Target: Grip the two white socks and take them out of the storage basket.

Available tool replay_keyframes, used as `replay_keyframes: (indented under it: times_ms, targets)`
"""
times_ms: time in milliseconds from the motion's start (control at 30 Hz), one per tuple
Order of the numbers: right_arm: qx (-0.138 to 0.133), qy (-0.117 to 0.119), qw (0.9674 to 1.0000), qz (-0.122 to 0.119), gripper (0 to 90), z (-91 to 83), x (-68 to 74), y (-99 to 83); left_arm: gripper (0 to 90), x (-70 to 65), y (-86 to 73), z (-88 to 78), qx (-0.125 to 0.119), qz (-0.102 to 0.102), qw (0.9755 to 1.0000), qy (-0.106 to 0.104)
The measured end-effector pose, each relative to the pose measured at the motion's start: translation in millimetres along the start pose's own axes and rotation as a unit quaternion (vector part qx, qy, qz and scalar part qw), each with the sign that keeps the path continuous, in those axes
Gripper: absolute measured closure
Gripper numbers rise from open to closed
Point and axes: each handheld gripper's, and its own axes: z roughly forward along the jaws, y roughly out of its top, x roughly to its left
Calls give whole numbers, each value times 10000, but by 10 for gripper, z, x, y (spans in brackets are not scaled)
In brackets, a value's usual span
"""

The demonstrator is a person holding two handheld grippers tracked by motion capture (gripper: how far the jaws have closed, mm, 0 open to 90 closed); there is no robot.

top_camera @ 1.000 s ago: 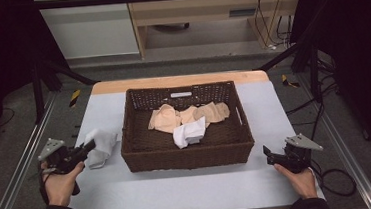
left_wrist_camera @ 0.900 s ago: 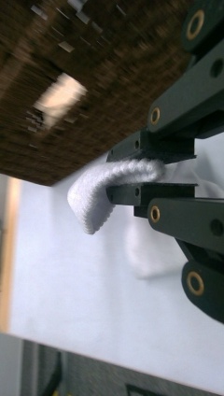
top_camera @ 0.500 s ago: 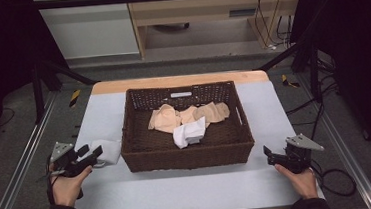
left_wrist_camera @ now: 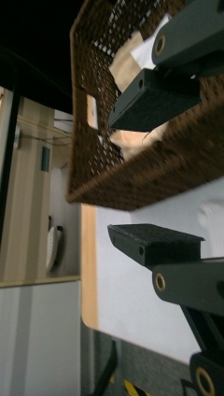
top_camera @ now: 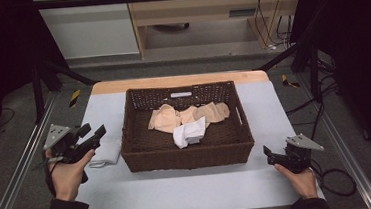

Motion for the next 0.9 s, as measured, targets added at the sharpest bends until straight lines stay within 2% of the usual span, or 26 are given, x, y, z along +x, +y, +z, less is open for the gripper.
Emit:
replay_keyframes:
  times_ms: [267, 533, 667, 900]
  targets:
    - [-2, -5, 10000, 22, 84, -4, 0, 1, 417, -578, 329, 284, -151, 394, 9986, -333]
    - [0, -14, 10000, 11, 84, 9, -1, 2, 420, -1113, 484, 600, -197, 558, 9960, -671]
    - [-6, -13, 10000, 17, 84, 8, -4, 4, 420, -1306, 510, 729, -183, 651, 9948, -759]
    - [-4, -24, 10000, 3, 84, 13, -6, 4, 415, -1576, 516, 965, -156, 675, 9937, -884]
